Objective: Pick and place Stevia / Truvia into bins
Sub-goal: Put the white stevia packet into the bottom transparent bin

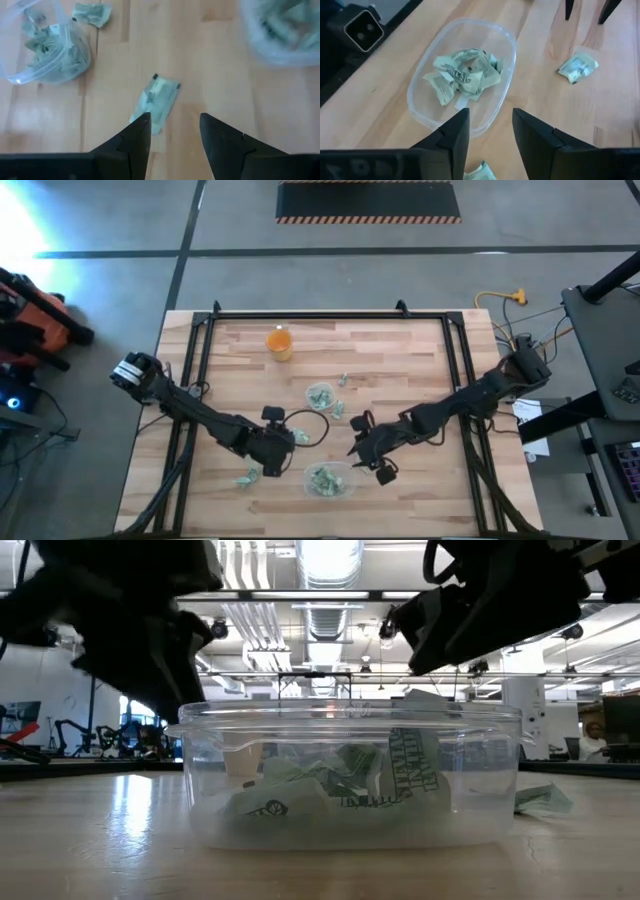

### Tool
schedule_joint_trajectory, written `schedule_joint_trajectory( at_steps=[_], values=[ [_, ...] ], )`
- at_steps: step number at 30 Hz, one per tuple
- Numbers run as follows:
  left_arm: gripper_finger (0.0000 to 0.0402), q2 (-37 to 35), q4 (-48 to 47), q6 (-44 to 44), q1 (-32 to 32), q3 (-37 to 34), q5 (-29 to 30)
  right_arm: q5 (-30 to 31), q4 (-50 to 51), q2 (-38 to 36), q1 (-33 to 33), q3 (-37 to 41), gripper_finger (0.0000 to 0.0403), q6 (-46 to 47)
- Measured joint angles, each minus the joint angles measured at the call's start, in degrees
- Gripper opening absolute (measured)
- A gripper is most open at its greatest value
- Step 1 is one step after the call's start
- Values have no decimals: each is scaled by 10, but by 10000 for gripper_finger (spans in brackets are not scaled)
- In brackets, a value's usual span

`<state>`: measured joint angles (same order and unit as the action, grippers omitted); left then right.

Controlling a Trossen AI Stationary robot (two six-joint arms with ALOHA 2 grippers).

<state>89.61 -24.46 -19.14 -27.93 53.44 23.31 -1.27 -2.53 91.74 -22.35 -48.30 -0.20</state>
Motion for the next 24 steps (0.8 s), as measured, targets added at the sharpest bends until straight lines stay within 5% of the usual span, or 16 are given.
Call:
schedule_joint_trajectory(
  at_steps=[8,17,24],
  values=[
    [152,8,55,38,38,-48,1,0,23,-27,0,4,129,4],
    [152,6,161,111,119,-88,-120,0,24,-29,0,5,126,3],
    [152,6,166,157,151,-88,-159,0,42,-29,0,8,123,16]
  ],
)
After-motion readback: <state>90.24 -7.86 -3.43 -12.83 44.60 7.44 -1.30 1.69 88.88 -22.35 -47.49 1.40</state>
